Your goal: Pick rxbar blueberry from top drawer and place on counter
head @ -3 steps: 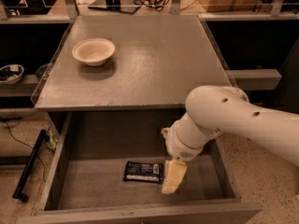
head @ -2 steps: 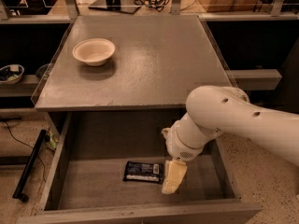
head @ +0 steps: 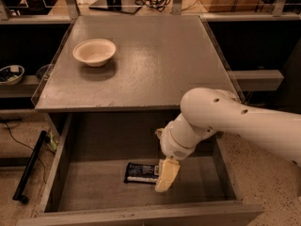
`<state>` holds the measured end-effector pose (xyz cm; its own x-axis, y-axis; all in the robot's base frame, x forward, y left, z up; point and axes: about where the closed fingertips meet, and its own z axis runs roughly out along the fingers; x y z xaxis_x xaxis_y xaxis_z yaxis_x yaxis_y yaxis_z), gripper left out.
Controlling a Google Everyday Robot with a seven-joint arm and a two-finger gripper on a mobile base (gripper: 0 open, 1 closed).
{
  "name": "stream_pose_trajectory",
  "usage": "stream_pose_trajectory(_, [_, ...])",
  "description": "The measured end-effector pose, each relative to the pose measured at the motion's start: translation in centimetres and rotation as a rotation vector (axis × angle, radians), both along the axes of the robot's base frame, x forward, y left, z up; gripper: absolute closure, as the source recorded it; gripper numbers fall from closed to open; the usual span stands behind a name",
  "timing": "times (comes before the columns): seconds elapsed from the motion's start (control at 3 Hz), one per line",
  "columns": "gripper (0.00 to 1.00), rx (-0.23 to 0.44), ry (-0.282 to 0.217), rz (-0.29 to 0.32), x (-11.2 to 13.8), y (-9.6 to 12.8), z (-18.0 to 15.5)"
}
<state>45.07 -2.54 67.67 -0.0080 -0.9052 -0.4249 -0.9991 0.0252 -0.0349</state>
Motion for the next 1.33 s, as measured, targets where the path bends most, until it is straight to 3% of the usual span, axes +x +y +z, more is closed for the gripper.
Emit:
stream_pose_trajectory(0.67, [0.00, 0.020, 0.022, 0.003, 0.1, 0.6, -1.3])
stream_pose_trajectory(1.0, [0.00, 0.050, 0.052, 0.000, 0.5, 1.6, -3.6])
stream_pose_trajectory(1.33, [0.00, 0.025, 0.048, -0.007, 0.1, 2.6, -5.7])
